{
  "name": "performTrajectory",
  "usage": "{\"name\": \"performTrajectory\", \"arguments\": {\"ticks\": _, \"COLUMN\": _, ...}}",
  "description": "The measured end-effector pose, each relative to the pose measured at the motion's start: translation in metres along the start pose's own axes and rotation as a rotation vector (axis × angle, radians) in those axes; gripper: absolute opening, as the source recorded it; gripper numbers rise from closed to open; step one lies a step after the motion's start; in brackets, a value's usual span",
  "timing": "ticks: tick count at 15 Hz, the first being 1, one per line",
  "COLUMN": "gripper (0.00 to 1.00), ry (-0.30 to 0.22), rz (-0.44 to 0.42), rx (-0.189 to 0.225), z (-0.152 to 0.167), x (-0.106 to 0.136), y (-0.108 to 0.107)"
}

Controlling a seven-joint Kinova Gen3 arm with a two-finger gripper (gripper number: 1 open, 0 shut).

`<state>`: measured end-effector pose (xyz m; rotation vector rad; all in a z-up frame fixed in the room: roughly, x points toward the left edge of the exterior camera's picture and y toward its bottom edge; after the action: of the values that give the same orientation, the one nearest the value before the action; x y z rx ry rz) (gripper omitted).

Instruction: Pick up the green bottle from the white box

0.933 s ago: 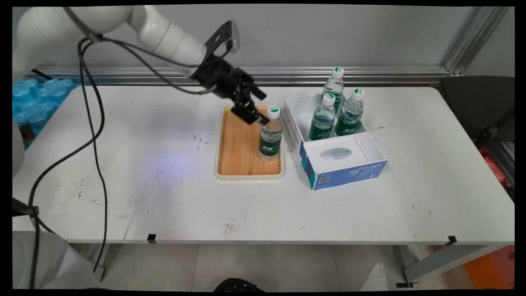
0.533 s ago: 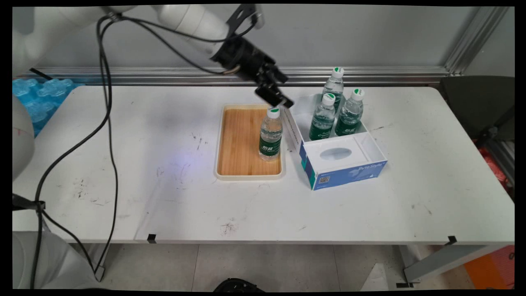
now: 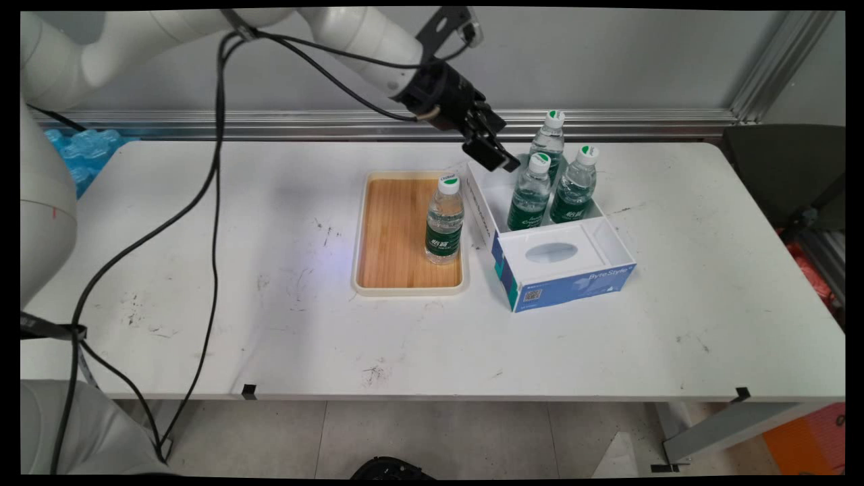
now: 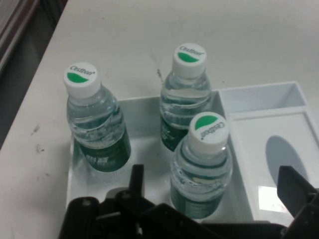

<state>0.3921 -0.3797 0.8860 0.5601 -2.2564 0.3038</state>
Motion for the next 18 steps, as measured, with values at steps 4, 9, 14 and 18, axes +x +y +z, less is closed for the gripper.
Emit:
{"name": "performTrajectory", "arguments": {"ticks": 4, "gripper": 1.00, "ry": -0.011, "rz": 0.006, "rx": 0.015, "z": 0.032, "x": -0.004, "y": 0.000}}
{"name": "performTrajectory", "arguments": {"ticks": 9, "gripper": 1.00, "ry": -0.014, "rz": 0.013, "rx": 0.026, "z": 0.062, "x": -0.009, "y": 0.000}}
{"name": "performTrajectory", "arguments": {"ticks": 14, "gripper": 1.00, "ry": -0.015, "rz": 0.015, "rx": 0.039, "z": 0.084, "x": -0.015, "y": 0.000}}
{"name": "performTrajectory", "arguments": {"ticks": 18, "gripper": 0.00, "ry": -0.009, "rz": 0.013, "rx": 0.042, "z": 0.094, "x": -0.018, "y": 0.001}}
